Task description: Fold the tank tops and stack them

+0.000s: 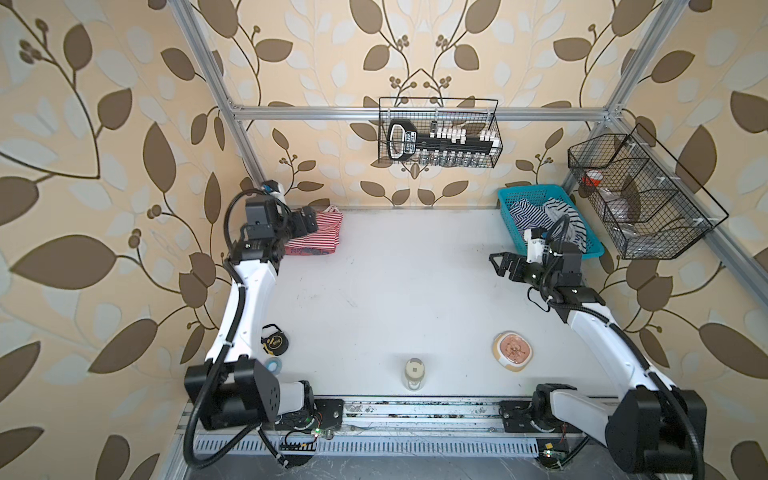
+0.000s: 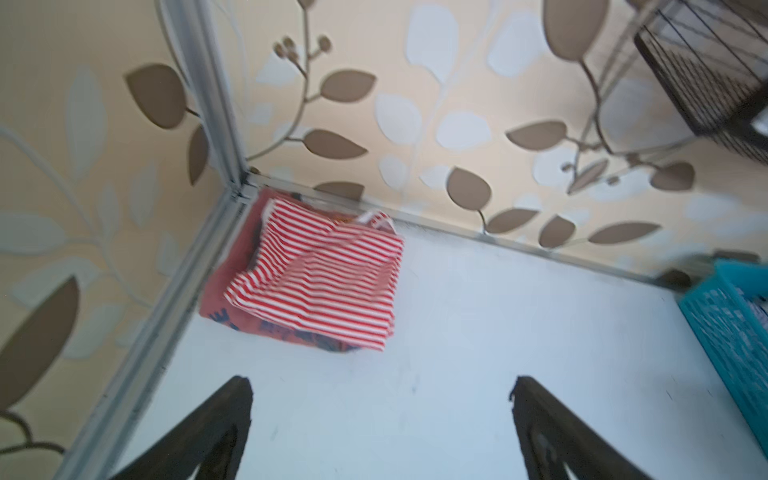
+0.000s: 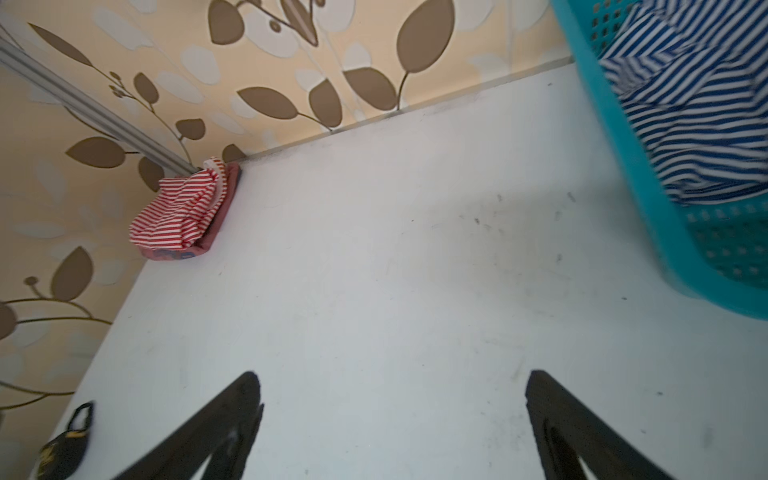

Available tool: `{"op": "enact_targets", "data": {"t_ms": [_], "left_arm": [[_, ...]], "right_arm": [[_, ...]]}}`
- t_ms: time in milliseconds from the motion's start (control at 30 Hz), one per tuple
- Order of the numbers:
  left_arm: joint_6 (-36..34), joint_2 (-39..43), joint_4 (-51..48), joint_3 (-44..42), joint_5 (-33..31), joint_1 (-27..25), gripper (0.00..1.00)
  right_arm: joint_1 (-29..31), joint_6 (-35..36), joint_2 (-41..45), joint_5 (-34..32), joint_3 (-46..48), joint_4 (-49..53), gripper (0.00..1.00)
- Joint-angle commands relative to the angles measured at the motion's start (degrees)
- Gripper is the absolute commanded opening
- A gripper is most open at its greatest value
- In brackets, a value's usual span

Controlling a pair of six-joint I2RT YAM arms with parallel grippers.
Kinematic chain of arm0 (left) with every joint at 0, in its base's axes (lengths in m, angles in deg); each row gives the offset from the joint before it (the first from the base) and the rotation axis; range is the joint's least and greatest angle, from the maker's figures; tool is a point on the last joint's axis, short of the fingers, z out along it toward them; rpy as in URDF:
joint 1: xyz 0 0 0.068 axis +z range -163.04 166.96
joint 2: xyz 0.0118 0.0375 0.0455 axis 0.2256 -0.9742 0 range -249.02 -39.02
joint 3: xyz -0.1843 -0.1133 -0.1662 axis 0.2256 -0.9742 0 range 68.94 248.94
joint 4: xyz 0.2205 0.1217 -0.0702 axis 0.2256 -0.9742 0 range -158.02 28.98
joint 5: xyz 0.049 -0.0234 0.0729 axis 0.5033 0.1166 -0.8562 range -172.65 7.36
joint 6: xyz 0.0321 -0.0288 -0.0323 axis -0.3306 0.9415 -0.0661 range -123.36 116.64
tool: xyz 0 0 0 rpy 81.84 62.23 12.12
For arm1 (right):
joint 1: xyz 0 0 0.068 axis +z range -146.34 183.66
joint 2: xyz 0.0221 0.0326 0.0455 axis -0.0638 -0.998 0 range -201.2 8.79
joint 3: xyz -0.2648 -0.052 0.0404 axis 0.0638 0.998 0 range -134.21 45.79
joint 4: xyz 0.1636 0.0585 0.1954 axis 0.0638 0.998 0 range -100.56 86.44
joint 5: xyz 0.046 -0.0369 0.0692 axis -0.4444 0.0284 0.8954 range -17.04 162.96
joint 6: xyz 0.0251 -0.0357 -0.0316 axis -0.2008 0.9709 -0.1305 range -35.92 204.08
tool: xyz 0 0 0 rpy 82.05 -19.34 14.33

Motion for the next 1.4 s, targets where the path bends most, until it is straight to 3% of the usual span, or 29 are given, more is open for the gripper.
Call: {"op": "enact_targets", "data": {"t_ms": [0,100,233,333,433,500,633,833,1067,1200,1367], "left_arm": [[-0.07,6.43,7.25,-12.54,-2.4,-1.44,0.99],[-0.04,10.29,20.81,-25.64,-15.32,-7.68,0.99],[3.05,6.66,27.74,-32.53,-22.29,-9.62,0.99],[2.87,1.91,30.78,-35.6,-23.49,-9.82,0.99],[2.03,-0.45,40.18,-41.38,-23.97,-9.8,0.99],[1.54,-2.06,47.74,-45.1,-23.2,-9.8,0.99],[1.4,-4.18,45.7,-43.05,-21.91,-9.37,0.99],[-0.32,-6.94,43.45,-40.2,-18.04,-9.38,0.99],[-3.5,-4.27,45.81,-42.73,-14.02,-9.1,0.99],[-7.14,-1.2,59.42,-50.41,-18.86,-8.12,0.99],[-6.94,-13.23,68.47,-49.58,-16.76,-6.31,0.99]], "right_arm": [[-0.06,5.28,2.54,-13.23,7.03,-7.38,1.0],[-0.08,7.2,3.42,-16.8,14.32,-16.55,1.0],[-0.02,10.12,1.97,-18.29,24.0,-32.58,1.0],[0.07,10.77,-1.48,-17.86,33.79,-56.51,1.0],[-0.02,11.75,-2.86,-19.2,32.21,-54.61,1.0],[0.14,12.52,-5.79,-17.86,32.75,-58.77,1.0],[0.33,12.45,-16.05,-17.68,35.71,-73.75,1.0],[0.27,13.63,-14.97,-15.43,31.81,-64.49,1.0],[0.42,13.73,-15.39,-15.55,31.81,-65.37,1.0],[0.49,13.88,-15.5,-15.62,31.85,-65.55,1.0],[0.42,13.92,-15.52,-15.77,31.8,-65.33,1.0]]}}
